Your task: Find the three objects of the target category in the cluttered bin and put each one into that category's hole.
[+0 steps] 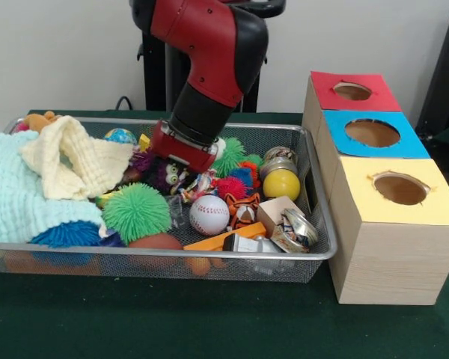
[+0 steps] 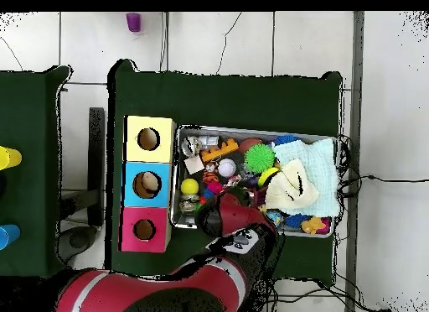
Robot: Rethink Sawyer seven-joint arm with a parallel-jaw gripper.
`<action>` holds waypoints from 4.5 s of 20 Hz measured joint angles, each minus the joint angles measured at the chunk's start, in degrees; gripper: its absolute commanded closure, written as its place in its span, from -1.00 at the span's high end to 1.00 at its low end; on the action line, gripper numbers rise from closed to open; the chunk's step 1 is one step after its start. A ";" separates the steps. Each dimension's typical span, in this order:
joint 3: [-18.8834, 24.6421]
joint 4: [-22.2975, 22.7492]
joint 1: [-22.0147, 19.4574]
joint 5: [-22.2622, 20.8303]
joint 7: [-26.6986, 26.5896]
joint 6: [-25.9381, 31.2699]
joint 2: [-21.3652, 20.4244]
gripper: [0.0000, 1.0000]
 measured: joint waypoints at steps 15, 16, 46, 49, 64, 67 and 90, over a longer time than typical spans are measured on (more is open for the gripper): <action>0.00 5.05 4.60 12.26 0.00 8.39 -4.01 1.00; 0.00 5.21 4.64 12.72 0.00 8.42 -4.14 1.00; -0.34 -5.02 2.10 8.00 0.00 24.59 -3.44 1.00; -0.33 -7.18 2.10 7.49 0.00 27.36 -3.36 1.00; -0.52 -16.23 2.37 6.78 0.01 37.01 -3.08 1.00; -1.18 -17.54 2.67 6.29 0.00 37.02 -2.50 1.00; -8.12 -18.72 6.58 4.18 0.01 29.18 6.12 1.00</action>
